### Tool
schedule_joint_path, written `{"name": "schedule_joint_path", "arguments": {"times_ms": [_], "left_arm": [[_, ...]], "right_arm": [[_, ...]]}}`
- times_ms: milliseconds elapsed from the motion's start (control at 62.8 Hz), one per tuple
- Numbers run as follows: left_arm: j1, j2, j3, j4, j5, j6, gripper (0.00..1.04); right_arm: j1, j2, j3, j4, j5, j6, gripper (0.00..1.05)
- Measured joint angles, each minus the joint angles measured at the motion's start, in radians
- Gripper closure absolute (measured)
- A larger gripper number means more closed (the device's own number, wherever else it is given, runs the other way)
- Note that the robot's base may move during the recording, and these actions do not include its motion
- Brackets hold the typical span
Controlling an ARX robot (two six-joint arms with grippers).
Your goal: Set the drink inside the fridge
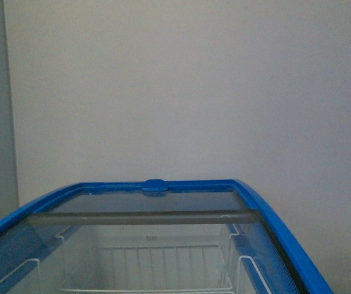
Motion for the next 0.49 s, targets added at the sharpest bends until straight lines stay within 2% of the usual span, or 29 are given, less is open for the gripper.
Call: {"name": "schedule_joint_path", "arguments": {"times_ms": [64, 175, 430, 494], "left_arm": [[-0.006, 0.077, 0.052, -0.022, 0.043, 0.14, 0.08], [-0.012, 0.168, 0.134, -0.06, 0.087, 0.281, 0.08], [-0.013, 0.32, 0.25, -0.085, 0.1, 0.417, 0.08], [-0.013, 0.353, 0.298, -0.138, 0.099, 0.454, 0.08]], "right_arm": [[0.0, 0.0, 0.0, 0.0, 0.0, 0.0, 0.68], [0.0, 0.0, 0.0, 0.0, 0.0, 0.0, 0.68], [0.0, 0.0, 0.0, 0.0, 0.0, 0.0, 0.68], [0.0, 0.0, 0.0, 0.0, 0.0, 0.0, 0.68]]}}
